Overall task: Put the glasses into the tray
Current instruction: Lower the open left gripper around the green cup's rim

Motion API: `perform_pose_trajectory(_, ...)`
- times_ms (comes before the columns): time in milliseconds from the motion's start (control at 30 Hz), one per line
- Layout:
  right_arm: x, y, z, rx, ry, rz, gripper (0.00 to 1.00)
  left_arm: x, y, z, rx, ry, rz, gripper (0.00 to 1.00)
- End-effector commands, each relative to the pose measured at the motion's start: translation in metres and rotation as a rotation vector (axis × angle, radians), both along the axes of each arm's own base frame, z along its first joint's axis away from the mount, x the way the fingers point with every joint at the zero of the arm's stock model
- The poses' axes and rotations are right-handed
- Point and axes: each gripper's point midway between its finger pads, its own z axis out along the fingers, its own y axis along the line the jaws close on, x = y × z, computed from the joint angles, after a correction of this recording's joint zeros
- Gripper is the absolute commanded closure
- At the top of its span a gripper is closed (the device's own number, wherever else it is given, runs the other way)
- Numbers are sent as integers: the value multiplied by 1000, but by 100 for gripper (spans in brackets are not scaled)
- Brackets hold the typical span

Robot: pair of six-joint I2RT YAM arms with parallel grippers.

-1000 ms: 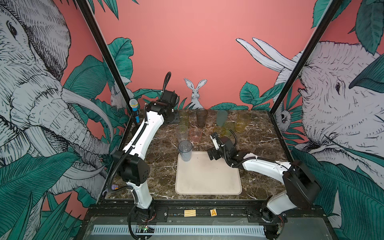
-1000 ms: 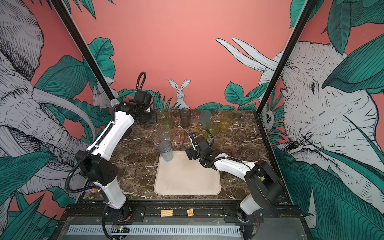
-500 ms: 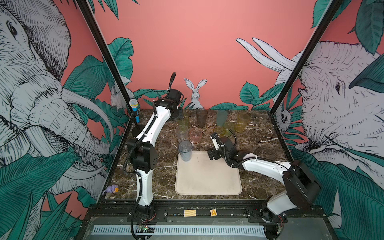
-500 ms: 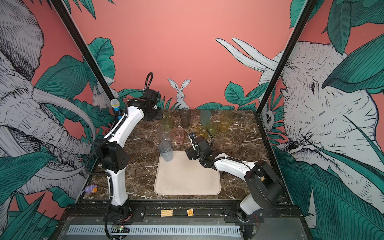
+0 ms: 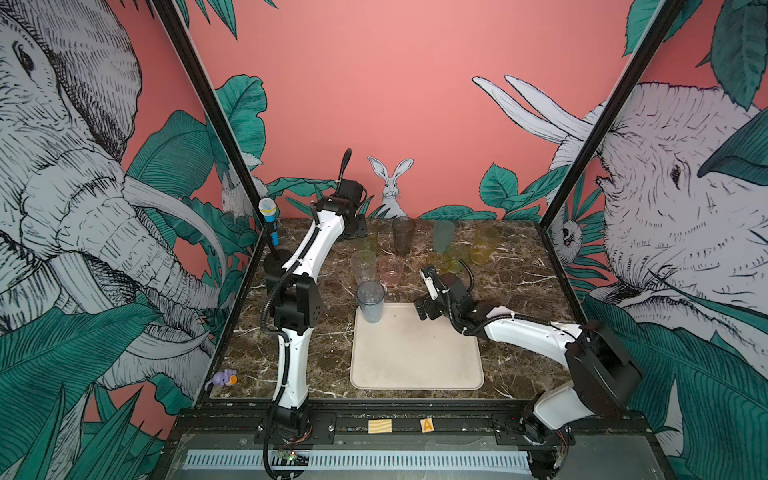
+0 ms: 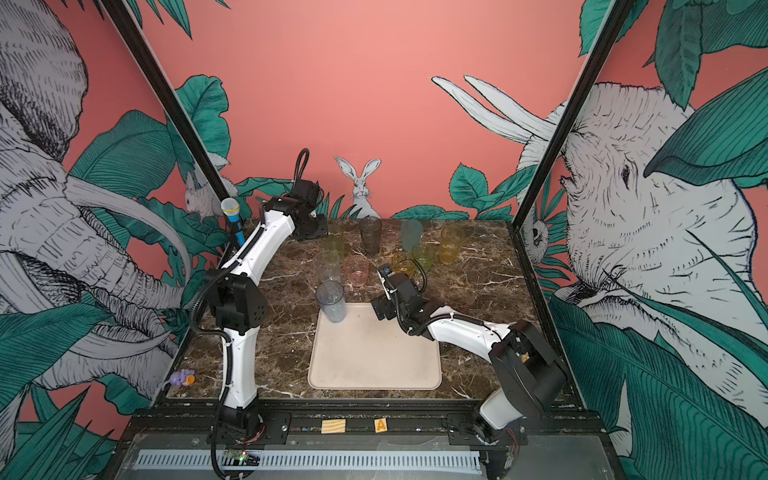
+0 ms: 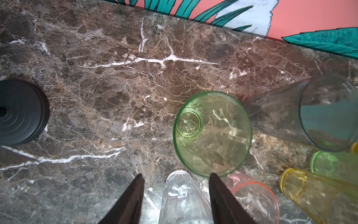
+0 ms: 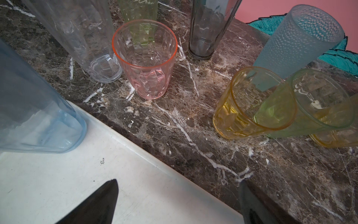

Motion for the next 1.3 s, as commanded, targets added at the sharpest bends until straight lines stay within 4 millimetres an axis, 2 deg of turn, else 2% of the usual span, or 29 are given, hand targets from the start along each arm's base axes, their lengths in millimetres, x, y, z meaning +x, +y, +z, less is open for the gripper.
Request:
perform_pose_trajectory(0, 5, 7, 16, 18, -38, 5, 1, 8, 4, 9, -4, -30, 18, 44)
perform_pose_trajectory(700, 5, 9, 14, 13, -28, 8, 1, 34, 0, -18, -20, -18, 21, 48)
perform_pose_trajectory(933, 5, 11, 11, 9, -18, 12, 1, 39, 3, -27, -27, -10, 25, 60)
perform_pose_trajectory(1267, 5, 12, 10, 6, -9, 15, 1, 40, 5, -39, -31, 17, 25, 69)
